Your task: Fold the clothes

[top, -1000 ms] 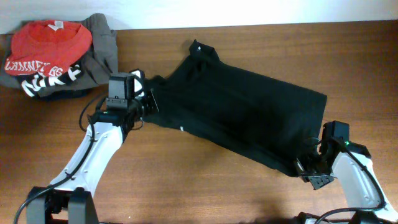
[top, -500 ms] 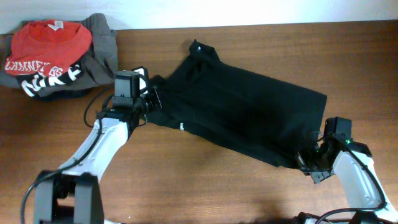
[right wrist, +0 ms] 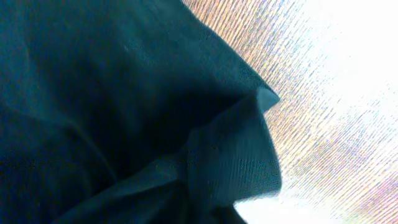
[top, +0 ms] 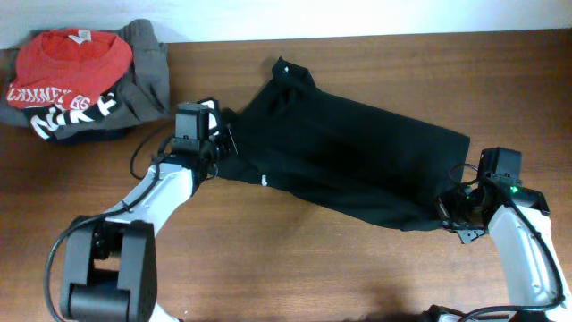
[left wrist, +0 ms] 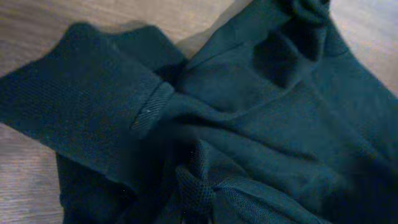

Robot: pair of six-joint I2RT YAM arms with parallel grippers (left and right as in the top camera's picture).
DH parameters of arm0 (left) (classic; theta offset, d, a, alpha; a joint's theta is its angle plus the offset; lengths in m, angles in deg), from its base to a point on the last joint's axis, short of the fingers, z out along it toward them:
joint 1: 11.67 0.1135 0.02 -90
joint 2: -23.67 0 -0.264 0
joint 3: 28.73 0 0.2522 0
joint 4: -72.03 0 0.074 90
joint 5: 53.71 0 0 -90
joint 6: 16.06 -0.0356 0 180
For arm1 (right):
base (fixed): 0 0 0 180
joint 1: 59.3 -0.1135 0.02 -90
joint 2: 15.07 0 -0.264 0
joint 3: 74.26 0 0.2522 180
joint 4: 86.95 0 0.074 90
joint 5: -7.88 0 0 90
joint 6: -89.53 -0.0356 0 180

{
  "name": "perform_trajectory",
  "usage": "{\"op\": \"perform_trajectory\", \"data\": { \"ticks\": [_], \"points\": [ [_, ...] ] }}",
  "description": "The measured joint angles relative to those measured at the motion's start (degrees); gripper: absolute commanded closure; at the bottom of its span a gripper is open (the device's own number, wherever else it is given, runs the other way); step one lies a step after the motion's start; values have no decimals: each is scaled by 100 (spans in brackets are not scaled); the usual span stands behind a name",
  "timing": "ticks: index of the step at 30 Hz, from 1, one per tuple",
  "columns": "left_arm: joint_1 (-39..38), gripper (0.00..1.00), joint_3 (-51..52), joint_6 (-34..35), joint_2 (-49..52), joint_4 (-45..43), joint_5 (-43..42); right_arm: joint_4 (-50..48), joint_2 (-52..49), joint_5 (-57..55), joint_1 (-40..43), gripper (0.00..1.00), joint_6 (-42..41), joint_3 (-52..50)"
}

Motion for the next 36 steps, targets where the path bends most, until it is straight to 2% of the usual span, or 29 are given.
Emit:
{"op": "perform_trajectory", "data": {
  "ticks": [5, 7, 8, 10, 13, 15, 16, 17, 19, 22, 25, 27, 29, 30, 31, 33, 35, 36],
  "points": [
    [0, 91, 0, 0, 105, -48, 39, -361, -11, -149, 0, 62, 22, 4],
    [0, 88, 0, 0, 105, -111, 44, -608, -20, -175, 0, 55, 96, 4],
    [0, 74, 0, -2, 105, -162, 44, -743, -22, -179, 0, 52, 160, 7],
    [0, 38, 0, 2, 105, -236, 46, -863, -22, -195, 0, 46, 286, 7],
    [0, 16, 0, -20, 105, -319, 68, -979, -22, -195, 0, 39, 496, 7],
    [0, 13, 0, -24, 105, -378, 63, -981, -22, -168, 0, 33, 682, 7],
    [0, 8, 0, -26, 105, -409, 59, -981, -22, -142, 0, 28, 778, 7],
    [0, 7, 0, -31, 105, -459, 50, -981, -22, -55, 0, 18, 872, 7],
    [0, 6, -2, -133, 105, -546, -28, -984, -24, 234, 0, 9, 1200, 11],
    [0, 6, -70, -214, 105, -494, -236, -975, -24, 796, -31, 6, 1838, 46],
    [0, 6, -175, -350, 94, -321, -313, -935, -24, 1150, -254, 9, 2306, 94],
    [0, 10, -236, -391, 50, -87, -297, -844, -24, 1222, -551, 17, 2529, 103],
    [0, 21, -297, -391, -35, 212, -282, -708, -24, 1196, -905, 29, 2618, 111],
    [0, 30, -354, -350, -92, 487, -267, -614, -24, 1163, -1099, 33, 2627, 111],
    [0, 62, -398, -262, -155, 728, -262, -538, -24, 1126, -1250, 43, 2579, 111],
    [0, 97, -503, -42, -295, 1233, -254, -396, -24, 1075, -1547, 53, 2404, 114],
    [0, 99, -575, 120, -369, 1797, -269, -354, -28, 1036, -1705, 64, 2275, 111],
    [0, 99, -579, 212, -380, 2006, -271, -361, -31, 1019, -1773, 66, 2177, 111]
  ]
}}
